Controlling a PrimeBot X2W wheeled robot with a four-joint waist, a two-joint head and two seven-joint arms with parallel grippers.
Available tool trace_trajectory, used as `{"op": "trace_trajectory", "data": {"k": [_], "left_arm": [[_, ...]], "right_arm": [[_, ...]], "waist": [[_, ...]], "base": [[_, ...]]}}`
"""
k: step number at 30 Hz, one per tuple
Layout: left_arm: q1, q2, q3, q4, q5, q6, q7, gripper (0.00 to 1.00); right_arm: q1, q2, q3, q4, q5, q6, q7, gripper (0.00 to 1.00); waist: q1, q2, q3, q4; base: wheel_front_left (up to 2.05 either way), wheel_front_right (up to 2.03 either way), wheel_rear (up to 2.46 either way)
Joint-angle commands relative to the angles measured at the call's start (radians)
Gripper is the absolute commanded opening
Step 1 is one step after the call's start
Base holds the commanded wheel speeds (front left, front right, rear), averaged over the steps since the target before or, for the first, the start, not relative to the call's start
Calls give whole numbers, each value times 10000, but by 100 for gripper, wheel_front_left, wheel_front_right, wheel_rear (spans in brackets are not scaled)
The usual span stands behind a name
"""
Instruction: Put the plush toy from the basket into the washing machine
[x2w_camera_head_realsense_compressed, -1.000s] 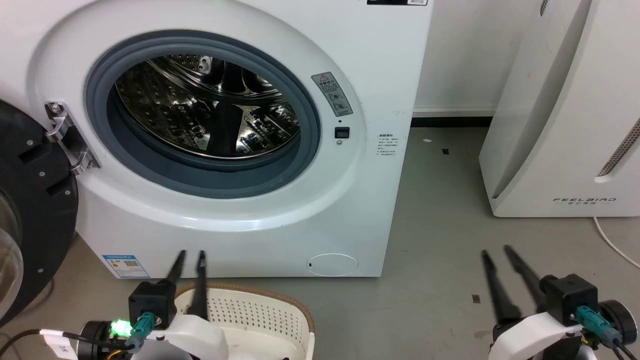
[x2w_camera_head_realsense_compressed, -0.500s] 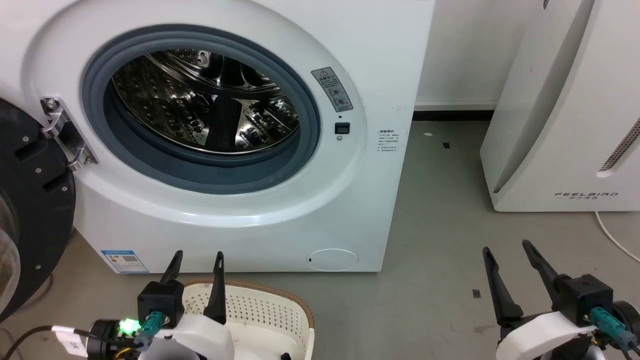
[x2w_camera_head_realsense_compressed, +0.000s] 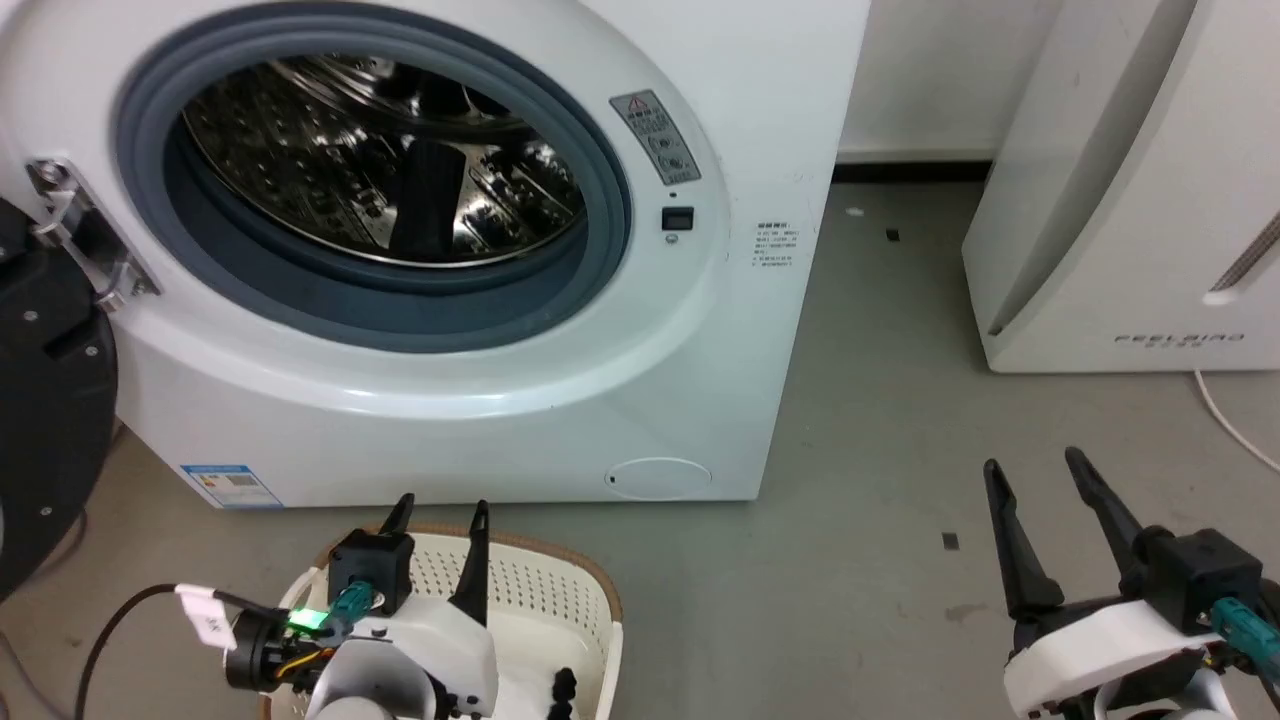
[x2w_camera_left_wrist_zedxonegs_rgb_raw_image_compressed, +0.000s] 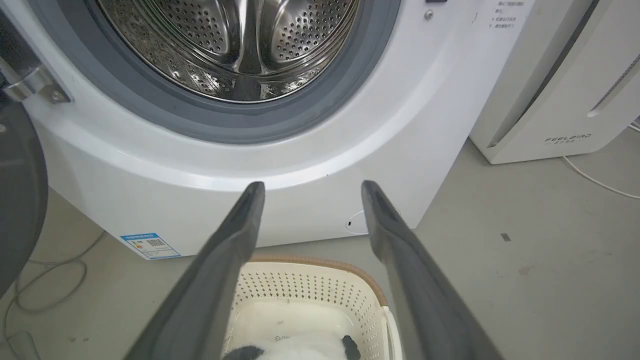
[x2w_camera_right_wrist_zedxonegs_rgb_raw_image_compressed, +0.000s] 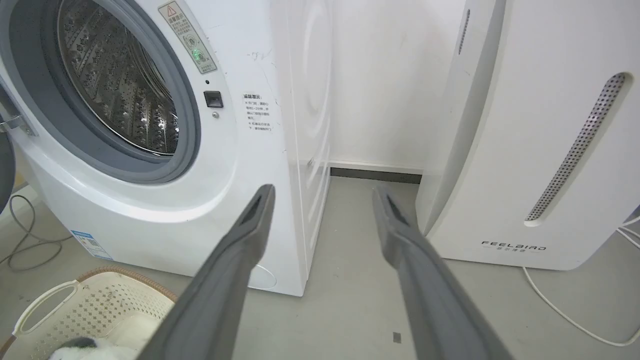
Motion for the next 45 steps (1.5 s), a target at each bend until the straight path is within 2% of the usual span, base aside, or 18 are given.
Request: {"op": "trace_trajectory", "data": {"k": [1,13,32,45], "left_arm": [[-253,53,-76,271,-73,-61,-72,100],[-1196,324,-569,1818,-687,-199,127,100],[-2770,873,-1119,3862,-1408,-406,1189,100],[-3576,1149,-1494,5102,-1900,-479,1554,100]], "right_arm": [[-191,-3,-54,-69,86,2,-89,100],[-667,-4,-237,-192,355,3,-338,100],[-1556,-6,-525,-663,682,4,-734,100],[-1942,-7,-712,-887,819,5,-983,100]], "waist": [[0,-1,159,-44],[0,-1,1262,-183],[0,-1,3440,-295],[0,-1,4406,-300]], "base": [[0,0,0],[0,0,0],[0,0,0],[0,0,0]]}}
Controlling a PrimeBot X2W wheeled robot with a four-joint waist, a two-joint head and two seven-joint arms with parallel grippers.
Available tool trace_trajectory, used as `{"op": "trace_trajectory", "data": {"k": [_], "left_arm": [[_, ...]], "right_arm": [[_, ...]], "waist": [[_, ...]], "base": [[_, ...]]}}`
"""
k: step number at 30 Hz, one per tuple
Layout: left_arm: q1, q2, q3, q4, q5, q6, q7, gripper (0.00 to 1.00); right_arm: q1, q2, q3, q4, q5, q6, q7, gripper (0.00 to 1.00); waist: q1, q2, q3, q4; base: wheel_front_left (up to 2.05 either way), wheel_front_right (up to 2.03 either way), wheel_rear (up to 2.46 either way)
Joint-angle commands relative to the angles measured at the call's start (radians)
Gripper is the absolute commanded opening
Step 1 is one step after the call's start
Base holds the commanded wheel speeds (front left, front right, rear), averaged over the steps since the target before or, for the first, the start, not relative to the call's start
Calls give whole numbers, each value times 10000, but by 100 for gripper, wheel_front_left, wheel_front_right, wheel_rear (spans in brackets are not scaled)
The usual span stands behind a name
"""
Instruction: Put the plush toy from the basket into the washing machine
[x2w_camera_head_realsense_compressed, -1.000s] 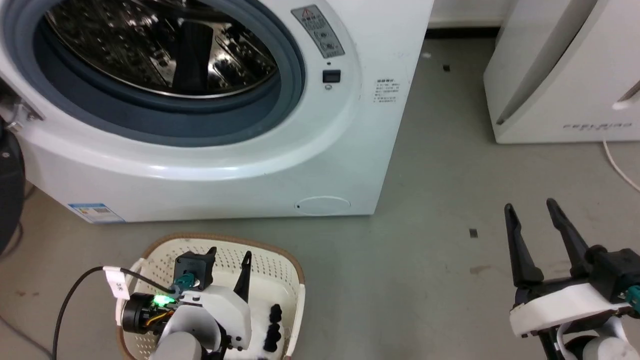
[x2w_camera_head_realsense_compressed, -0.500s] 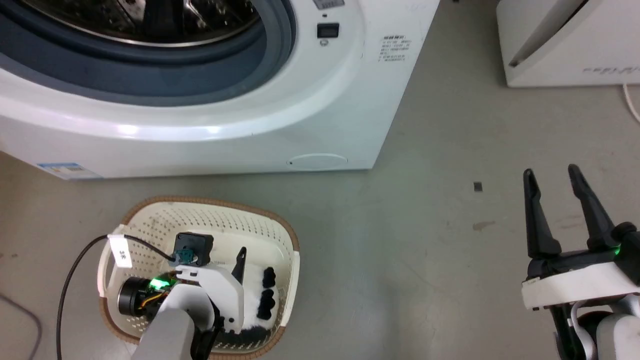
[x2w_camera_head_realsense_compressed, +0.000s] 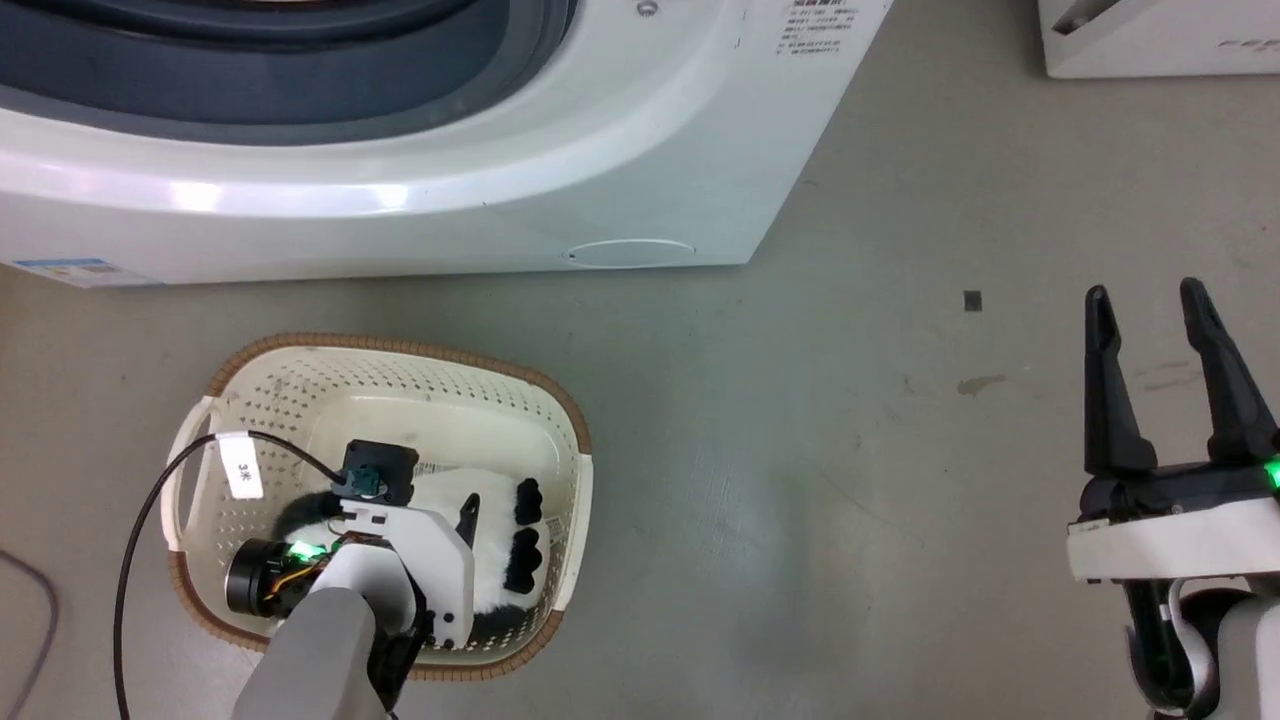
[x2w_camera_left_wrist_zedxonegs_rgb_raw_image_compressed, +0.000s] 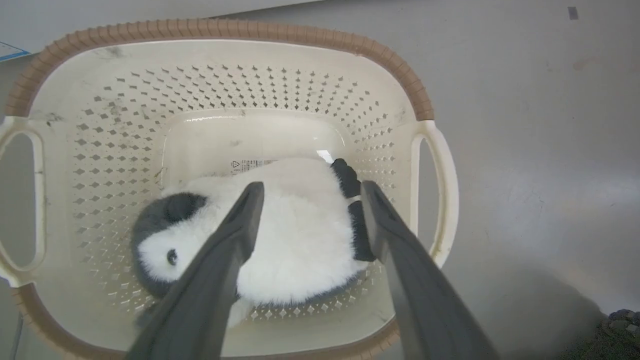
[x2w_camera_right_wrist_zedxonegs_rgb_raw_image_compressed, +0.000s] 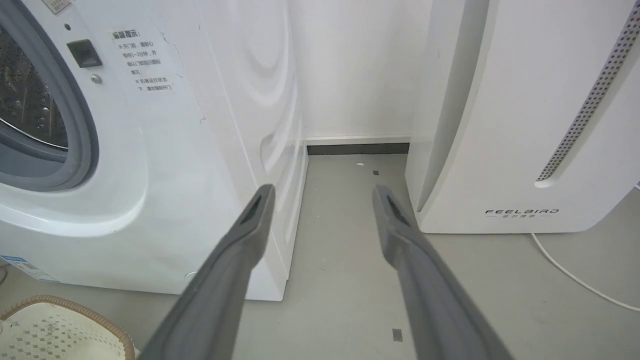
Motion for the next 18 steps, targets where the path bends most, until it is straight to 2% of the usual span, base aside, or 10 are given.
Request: {"op": "trace_trajectory", "data": {"k": [1,18], "left_arm": [[-243,54,-56,208,-90,-58,61,100],[-1566,259,-649,1954,-708,-157,228,100]], "right_arm": [[-229,-7,-45,-80,67,5,-82,100],[-780,-9,-227,-407,339,6,-435,100]], "waist": [[-2,0,112,0],[-2,0,1509,-30]], "base": [[0,0,0],[0,0,0]]}}
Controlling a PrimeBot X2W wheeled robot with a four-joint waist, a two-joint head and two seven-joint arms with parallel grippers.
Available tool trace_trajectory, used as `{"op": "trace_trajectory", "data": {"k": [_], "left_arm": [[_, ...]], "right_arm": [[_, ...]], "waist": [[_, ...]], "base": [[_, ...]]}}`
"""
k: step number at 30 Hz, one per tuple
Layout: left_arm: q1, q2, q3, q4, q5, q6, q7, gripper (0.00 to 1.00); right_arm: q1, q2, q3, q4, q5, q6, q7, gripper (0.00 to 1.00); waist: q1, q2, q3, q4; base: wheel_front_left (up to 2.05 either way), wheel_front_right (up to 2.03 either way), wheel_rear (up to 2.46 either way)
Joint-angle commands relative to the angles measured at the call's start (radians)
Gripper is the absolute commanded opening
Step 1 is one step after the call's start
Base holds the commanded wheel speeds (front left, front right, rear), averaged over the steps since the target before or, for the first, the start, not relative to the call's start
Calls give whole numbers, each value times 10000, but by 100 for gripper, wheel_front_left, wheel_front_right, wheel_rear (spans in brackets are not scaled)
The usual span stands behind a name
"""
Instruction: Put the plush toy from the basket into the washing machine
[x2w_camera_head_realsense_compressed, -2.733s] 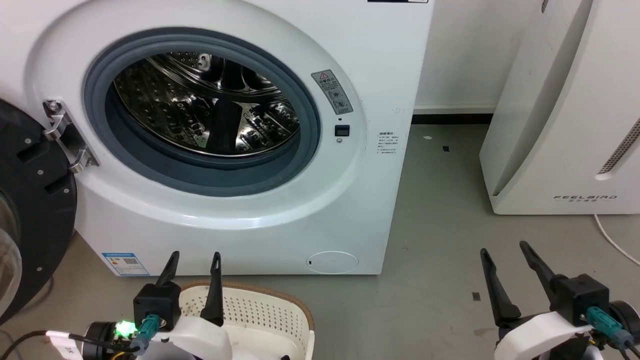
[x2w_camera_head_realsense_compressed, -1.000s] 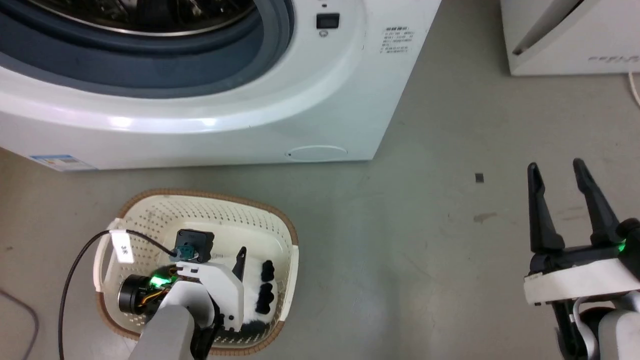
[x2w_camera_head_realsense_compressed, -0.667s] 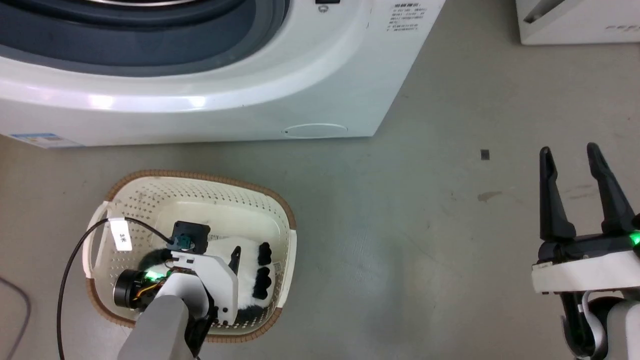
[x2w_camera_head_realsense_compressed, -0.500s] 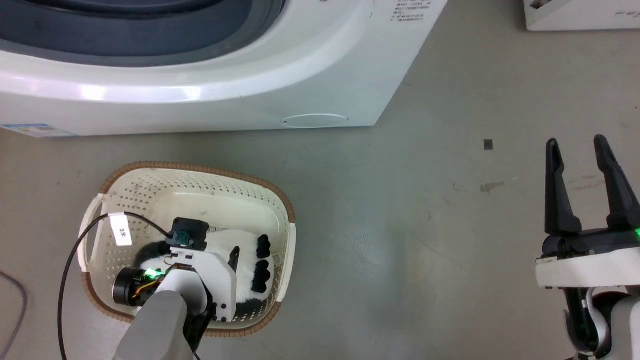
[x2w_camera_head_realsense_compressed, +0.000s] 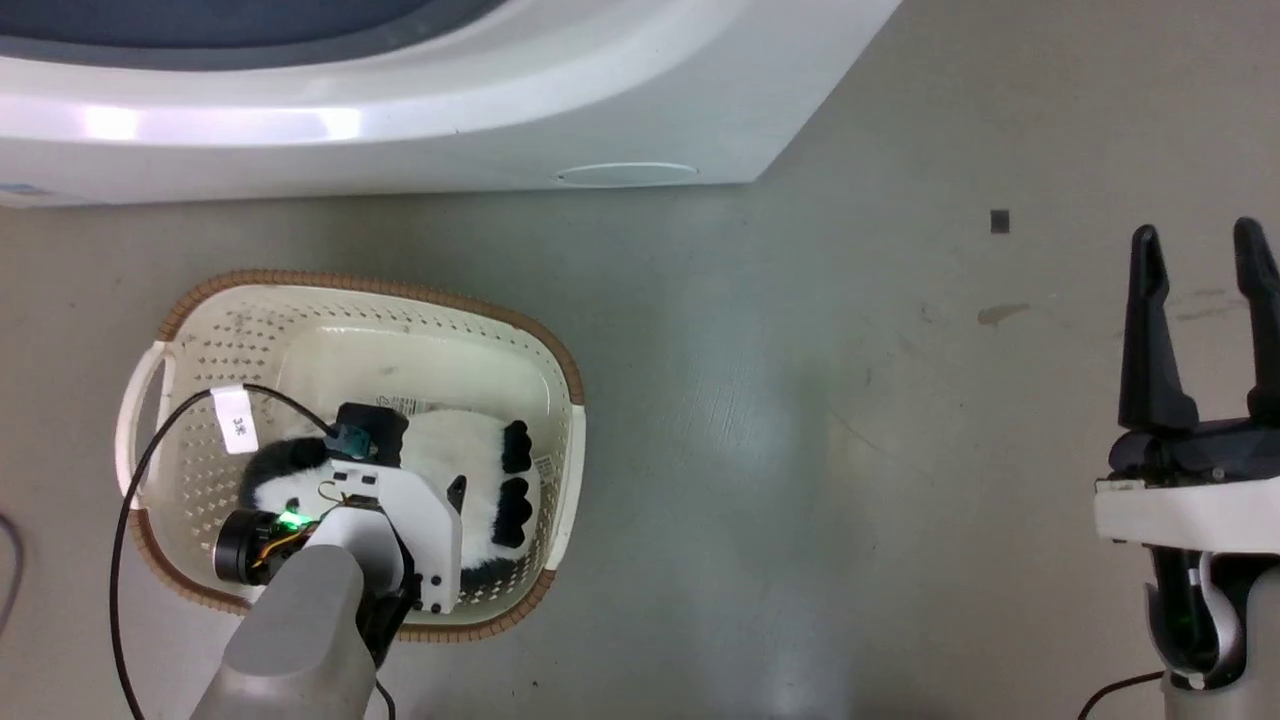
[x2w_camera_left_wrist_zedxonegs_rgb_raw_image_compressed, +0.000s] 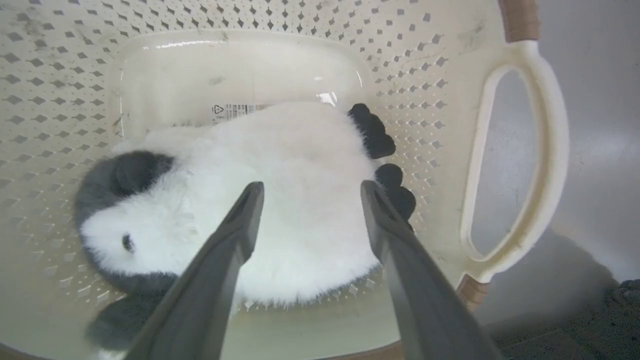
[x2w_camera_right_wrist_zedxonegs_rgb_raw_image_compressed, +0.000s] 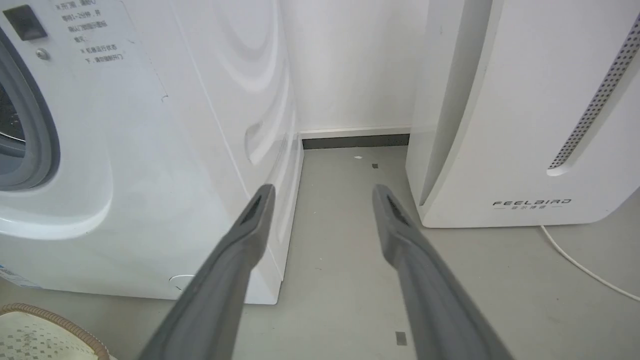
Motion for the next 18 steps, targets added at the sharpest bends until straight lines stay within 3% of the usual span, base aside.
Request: {"op": "trace_trajectory", "data": {"k": [1,18], "left_arm": [[-280,79,-76,234,-86,-57,43,100],[-1742,478,-764,1979,-691,-196,271,100]], "right_arm": [[-235,-9,-67,-80,145,6,-100,100],[-797,-11,-325,-393,491,7,-453,100]], "waist": [[-1,0,169,-16],[-1,0,1811,-75]], "base": [[0,0,0],[0,0,0]]}}
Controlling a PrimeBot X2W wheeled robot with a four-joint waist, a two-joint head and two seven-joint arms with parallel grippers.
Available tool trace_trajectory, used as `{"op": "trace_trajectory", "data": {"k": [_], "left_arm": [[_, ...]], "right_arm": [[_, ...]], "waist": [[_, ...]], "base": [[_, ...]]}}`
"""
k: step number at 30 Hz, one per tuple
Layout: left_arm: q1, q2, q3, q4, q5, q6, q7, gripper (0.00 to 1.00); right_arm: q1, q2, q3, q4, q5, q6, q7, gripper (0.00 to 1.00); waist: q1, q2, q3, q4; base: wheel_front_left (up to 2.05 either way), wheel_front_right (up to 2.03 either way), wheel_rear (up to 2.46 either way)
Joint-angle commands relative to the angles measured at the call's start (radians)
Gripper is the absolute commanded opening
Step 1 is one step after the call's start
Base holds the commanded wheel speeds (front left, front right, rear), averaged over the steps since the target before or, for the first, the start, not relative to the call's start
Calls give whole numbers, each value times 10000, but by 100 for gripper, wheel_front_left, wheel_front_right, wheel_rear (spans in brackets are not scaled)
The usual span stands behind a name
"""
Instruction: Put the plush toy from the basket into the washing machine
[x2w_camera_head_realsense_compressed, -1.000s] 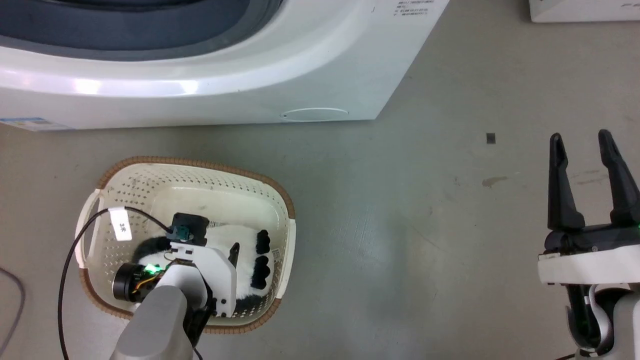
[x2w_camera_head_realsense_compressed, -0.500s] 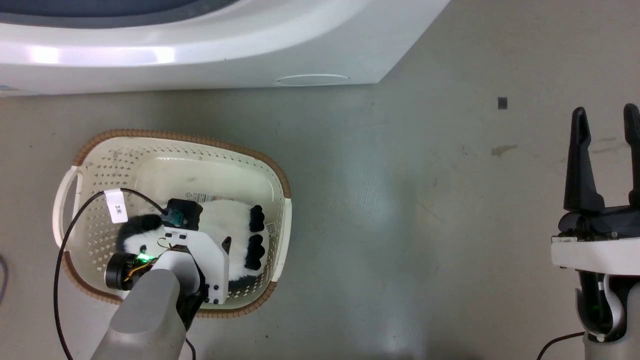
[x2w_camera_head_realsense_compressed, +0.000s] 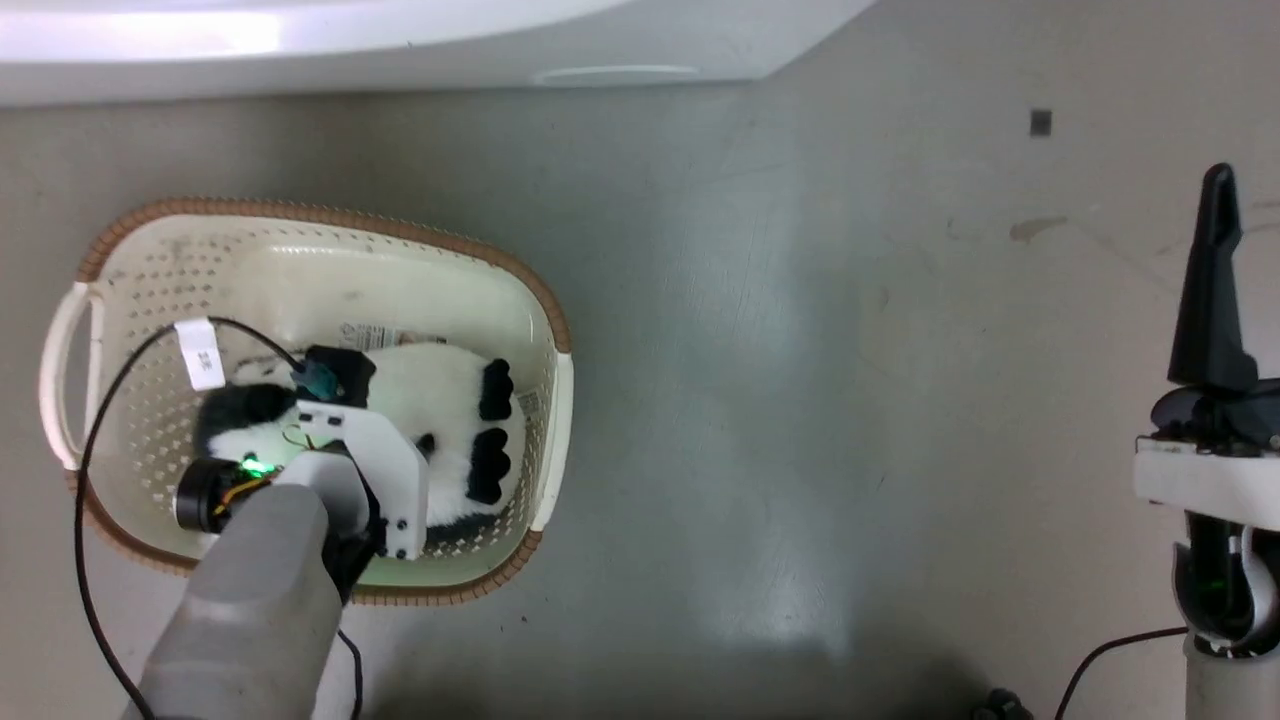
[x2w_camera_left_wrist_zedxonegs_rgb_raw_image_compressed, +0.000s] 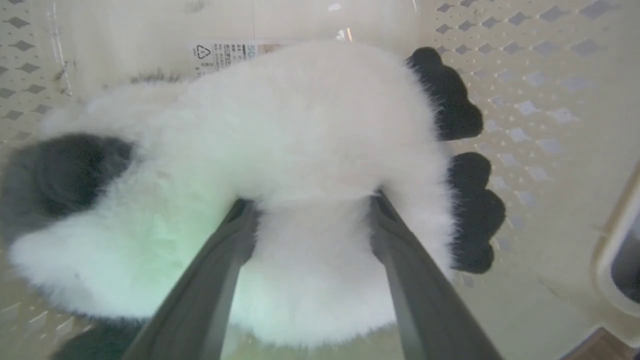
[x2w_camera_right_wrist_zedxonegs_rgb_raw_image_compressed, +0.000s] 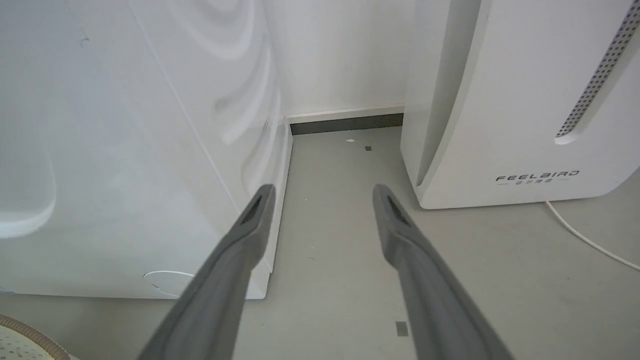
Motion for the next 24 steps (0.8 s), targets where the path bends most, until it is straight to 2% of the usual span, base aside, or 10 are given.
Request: {"op": "trace_trajectory", "data": {"k": [1,14,24], "left_arm": [[-210,122,-85,334,-98,-33,81,100],[-1220,239,-628,1671,-628,-93,307,100],[-1340,232,-756,1678,-686,-44,275,100]], "right_arm": [[-269,-11,-63,-85,73,7,-84,100],[-675,-12,-314,-308,307,8,-355,100],[-647,-12,-326,-375,251,8,-356,100]], "waist": [[-1,0,226,-18],[-1,0,1330,-86],[-1,0,1439,-53]], "base": [[0,0,0],[0,0,0],[0,0,0]]}}
